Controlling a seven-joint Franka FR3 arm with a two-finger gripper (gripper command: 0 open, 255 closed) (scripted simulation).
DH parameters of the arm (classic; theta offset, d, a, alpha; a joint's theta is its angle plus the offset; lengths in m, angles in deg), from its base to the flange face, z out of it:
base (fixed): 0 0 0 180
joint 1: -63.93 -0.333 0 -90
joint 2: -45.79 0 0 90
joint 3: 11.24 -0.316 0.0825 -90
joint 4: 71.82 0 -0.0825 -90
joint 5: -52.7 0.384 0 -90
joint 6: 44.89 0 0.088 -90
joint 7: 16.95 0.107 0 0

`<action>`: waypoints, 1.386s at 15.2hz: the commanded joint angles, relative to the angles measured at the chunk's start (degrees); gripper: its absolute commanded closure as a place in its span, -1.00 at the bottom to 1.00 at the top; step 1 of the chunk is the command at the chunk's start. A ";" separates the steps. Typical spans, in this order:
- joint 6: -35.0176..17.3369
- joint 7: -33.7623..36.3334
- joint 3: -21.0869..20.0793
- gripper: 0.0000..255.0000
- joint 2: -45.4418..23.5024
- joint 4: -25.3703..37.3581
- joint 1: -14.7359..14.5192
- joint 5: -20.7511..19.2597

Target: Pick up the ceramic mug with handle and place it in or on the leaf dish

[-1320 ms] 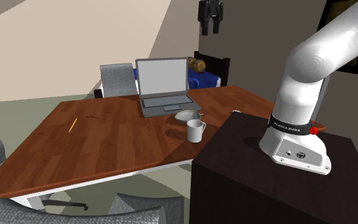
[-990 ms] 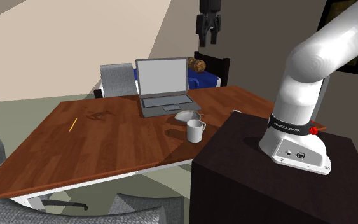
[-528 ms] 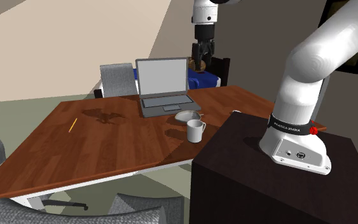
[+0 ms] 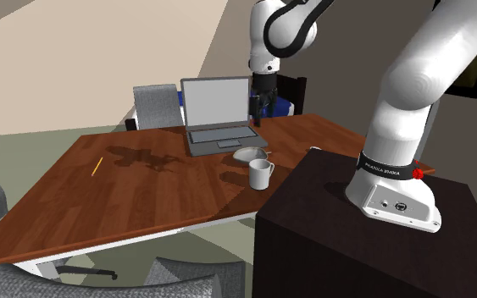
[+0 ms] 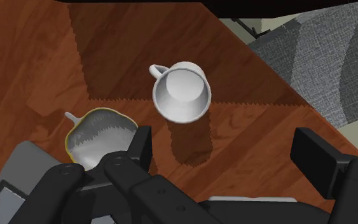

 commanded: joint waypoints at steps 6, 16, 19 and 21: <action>-18.48 2.67 -0.85 -1.00 -16.87 -1.51 2.01 -4.28; -35.79 15.06 5.42 -1.00 -40.29 4.26 -0.72 -20.55; -38.27 16.48 7.63 -1.00 -43.69 5.30 -2.53 -22.11; -40.36 17.40 9.33 -1.00 -46.62 6.27 -4.00 -22.99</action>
